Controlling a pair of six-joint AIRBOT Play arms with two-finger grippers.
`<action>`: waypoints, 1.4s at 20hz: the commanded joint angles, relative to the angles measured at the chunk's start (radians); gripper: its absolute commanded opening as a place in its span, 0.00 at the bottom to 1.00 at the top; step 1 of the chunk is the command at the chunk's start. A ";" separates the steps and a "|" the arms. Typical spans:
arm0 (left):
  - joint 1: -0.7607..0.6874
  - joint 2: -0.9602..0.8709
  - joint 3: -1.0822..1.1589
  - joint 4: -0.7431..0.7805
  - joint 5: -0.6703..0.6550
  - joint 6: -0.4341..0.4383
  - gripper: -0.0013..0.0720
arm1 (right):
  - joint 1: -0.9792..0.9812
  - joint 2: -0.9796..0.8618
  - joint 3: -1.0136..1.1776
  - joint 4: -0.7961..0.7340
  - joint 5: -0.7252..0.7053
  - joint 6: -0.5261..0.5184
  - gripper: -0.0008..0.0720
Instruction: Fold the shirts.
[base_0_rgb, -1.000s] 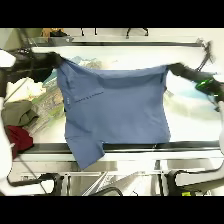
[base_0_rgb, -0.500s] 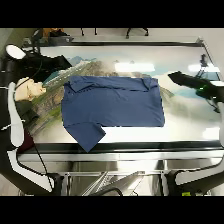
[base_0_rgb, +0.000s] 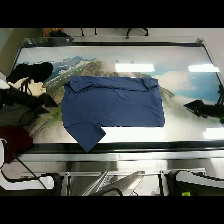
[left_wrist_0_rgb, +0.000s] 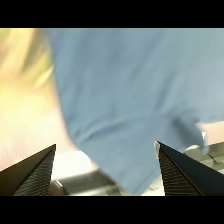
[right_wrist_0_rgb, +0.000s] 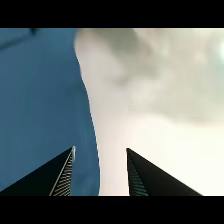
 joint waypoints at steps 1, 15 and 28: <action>0.035 0.095 -0.312 0.018 0.139 0.019 0.97 | -0.036 0.009 -0.138 -0.023 0.019 0.033 0.55; -0.191 -0.101 -0.206 -0.085 0.350 0.084 0.76 | 0.085 -0.095 -0.151 -0.024 0.072 0.029 0.55; -0.184 -0.143 -0.047 -0.080 0.200 0.093 0.04 | 0.293 -0.181 -0.080 0.031 0.058 0.005 0.04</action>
